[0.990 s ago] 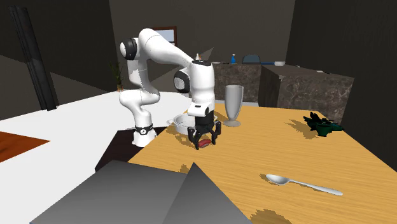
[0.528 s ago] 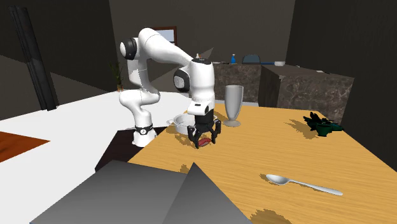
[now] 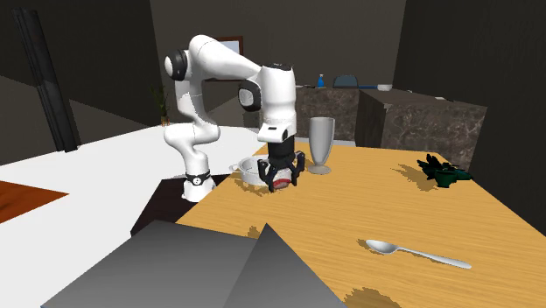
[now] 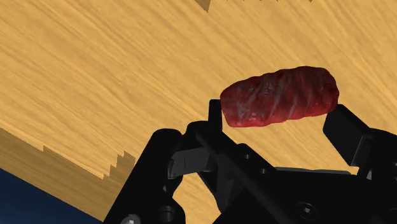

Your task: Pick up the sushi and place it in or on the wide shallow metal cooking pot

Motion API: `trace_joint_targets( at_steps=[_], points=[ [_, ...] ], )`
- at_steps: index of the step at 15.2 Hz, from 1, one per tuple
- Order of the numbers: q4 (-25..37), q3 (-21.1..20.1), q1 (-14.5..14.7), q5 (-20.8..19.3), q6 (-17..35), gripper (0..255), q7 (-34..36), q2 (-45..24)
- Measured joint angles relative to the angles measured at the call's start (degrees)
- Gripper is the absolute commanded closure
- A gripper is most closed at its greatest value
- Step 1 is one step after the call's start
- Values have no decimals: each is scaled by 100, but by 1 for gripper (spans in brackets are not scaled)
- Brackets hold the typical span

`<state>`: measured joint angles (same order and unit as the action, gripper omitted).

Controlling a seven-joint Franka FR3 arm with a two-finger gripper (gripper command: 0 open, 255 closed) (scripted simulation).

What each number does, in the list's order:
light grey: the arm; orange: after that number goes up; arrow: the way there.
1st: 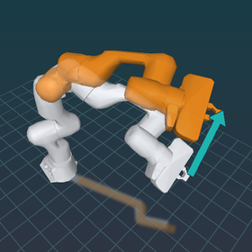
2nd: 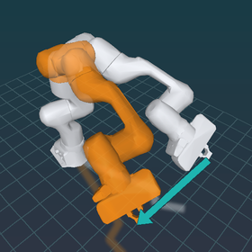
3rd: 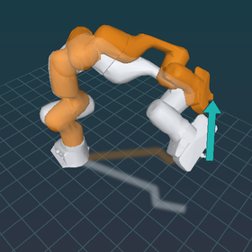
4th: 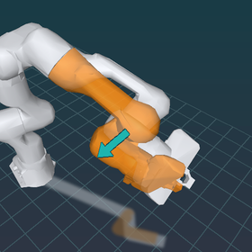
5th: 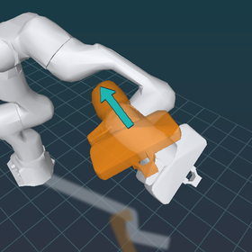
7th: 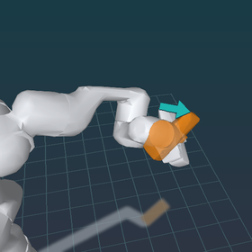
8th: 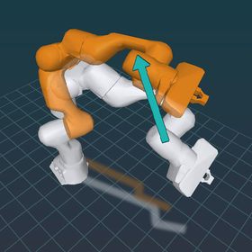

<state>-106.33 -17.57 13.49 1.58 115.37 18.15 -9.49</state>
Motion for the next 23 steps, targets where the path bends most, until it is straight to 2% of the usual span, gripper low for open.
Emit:
trace_joint_targets(
  at_steps=[11,12,14,20,23],
  points=[
    [611,-6,-17,53,-799,255,1,196],
    [613,-6,-17,53,-799,0,1,198],
    [444,1,-22,72,-699,0,80,275],
    [-1324,7,-8,276,336,0,1113,1119],
    [-1665,-24,14,284,646,0,1376,1172]
  ],
)
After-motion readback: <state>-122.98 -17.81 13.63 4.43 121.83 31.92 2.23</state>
